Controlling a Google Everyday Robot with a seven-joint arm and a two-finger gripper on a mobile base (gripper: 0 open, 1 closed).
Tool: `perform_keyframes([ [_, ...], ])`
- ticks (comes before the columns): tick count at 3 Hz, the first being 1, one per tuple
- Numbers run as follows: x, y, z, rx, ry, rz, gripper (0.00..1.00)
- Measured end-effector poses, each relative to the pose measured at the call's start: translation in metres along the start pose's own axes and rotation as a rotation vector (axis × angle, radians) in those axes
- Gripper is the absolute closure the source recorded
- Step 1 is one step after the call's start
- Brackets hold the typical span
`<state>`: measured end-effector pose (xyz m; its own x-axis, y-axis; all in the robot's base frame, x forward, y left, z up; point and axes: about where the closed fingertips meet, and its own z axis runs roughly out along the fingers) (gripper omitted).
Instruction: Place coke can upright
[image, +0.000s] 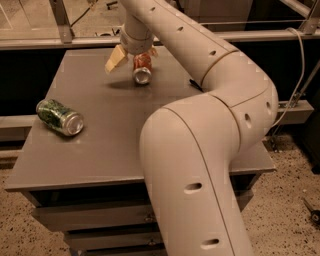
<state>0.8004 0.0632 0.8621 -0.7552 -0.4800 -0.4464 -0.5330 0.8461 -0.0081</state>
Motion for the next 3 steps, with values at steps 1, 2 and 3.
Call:
perform_keyframes([
  [1, 0.0045, -0.0076, 0.0132, 0.043, 0.040, -0.015, 0.08],
  [2, 0.0042, -0.0129, 0.0190, 0.078, 0.049, -0.047, 0.22],
  [3, 0.0043, -0.0155, 0.0212, 0.094, 0.047, -0.078, 0.46],
])
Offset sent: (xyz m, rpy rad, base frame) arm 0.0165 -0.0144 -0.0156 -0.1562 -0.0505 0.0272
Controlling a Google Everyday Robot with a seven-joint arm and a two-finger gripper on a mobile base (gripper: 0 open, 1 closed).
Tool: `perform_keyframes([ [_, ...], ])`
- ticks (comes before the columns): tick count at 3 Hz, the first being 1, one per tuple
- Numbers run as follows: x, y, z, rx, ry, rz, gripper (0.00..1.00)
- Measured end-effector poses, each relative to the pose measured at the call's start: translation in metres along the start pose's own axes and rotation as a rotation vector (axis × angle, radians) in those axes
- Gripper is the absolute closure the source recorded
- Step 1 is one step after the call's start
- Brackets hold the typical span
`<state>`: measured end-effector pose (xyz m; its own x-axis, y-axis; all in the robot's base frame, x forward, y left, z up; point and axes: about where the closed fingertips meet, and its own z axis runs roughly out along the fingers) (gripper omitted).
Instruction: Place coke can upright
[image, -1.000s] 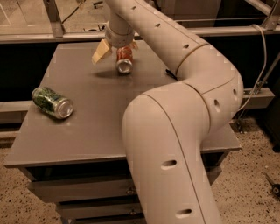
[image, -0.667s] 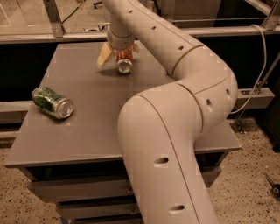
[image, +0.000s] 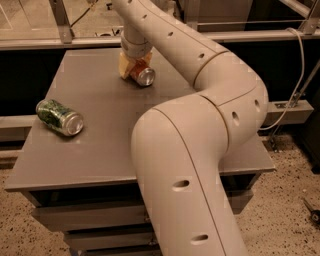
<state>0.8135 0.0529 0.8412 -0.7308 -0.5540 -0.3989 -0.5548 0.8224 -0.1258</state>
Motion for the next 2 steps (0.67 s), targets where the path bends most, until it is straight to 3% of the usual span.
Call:
perform_keyframes([
  [2, -0.0006, -0.0005, -0.0016, 0.000, -0.004, -0.005, 0.91],
])
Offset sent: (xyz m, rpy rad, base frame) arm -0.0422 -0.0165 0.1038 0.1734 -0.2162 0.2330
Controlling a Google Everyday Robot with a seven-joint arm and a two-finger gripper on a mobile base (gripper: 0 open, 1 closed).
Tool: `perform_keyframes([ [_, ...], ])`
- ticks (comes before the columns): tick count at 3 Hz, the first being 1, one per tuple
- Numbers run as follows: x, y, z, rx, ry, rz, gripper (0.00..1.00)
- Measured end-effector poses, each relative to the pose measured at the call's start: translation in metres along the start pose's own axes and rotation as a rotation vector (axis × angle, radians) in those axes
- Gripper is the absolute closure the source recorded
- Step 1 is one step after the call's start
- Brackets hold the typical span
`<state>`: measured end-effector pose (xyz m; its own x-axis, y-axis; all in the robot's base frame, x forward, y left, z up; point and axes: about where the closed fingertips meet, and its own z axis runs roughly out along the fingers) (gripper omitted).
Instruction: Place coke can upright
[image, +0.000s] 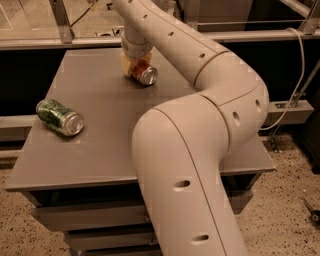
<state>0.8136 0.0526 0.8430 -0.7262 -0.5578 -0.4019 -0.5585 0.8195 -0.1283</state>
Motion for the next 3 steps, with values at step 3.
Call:
perform_keyframes([
  [3, 0.036, 0.038, -0.188, -0.289, -0.560, -0.236, 1.00],
])
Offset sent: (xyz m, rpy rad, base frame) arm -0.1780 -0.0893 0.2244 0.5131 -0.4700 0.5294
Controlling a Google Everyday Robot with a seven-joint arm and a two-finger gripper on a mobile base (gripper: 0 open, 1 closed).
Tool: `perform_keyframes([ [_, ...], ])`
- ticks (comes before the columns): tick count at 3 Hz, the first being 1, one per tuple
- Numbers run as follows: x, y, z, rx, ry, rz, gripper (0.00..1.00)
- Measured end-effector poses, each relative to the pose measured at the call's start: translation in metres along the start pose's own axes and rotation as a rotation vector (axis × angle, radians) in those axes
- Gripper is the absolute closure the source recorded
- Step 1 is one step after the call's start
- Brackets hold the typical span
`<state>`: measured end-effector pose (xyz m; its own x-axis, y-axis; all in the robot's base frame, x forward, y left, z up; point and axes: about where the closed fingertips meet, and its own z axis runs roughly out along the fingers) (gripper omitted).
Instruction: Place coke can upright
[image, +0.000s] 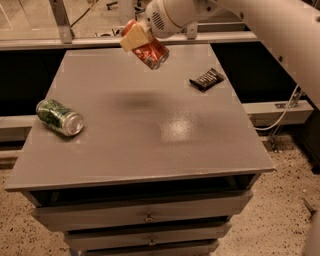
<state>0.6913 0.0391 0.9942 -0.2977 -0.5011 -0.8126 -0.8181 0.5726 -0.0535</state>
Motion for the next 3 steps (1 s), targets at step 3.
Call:
perform_keyframes([
  [3, 0.032, 0.073, -0.089, -0.267, -0.492, -0.021, 1.00],
])
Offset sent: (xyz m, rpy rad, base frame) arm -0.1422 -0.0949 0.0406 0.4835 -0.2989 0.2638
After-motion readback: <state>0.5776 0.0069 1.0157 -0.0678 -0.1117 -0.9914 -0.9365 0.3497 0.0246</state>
